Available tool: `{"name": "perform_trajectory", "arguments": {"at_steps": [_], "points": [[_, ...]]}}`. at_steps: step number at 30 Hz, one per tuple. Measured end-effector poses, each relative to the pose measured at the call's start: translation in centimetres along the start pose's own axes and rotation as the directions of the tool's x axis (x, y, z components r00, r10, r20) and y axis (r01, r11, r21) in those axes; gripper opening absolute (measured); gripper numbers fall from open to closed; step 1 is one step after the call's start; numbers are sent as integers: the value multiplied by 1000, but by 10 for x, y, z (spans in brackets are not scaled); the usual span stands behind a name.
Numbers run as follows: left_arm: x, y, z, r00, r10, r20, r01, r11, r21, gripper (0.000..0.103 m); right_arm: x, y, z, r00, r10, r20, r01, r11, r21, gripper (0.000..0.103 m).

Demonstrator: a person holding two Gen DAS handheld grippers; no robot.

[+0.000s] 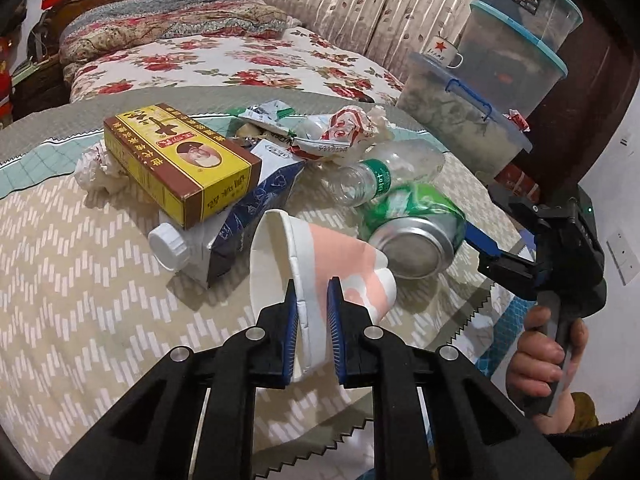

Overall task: Collect trash
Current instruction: 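Grasp the pink-white paper cup with left tool while right tool grasps the green can, then carry cup and can to the beige basket and open both tools over it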

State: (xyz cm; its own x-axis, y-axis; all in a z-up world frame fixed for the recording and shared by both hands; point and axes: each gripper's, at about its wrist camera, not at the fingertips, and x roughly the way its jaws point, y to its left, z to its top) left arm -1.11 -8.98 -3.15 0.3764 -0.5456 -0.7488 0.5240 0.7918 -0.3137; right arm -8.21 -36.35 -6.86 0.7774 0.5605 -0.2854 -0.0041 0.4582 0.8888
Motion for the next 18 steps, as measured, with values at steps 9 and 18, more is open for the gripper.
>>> {"name": "perform_trajectory", "arguments": {"at_steps": [9,18], "points": [[-4,-25,0,1000,20,16,-22,995,102,8,46,-14,-11,987,-76,-139,83,996,40,33],[-3,-63,40,997,-78,-4,78,983,163,2,-21,-2,12,990,-140,13,141,987,-78,28]]}}
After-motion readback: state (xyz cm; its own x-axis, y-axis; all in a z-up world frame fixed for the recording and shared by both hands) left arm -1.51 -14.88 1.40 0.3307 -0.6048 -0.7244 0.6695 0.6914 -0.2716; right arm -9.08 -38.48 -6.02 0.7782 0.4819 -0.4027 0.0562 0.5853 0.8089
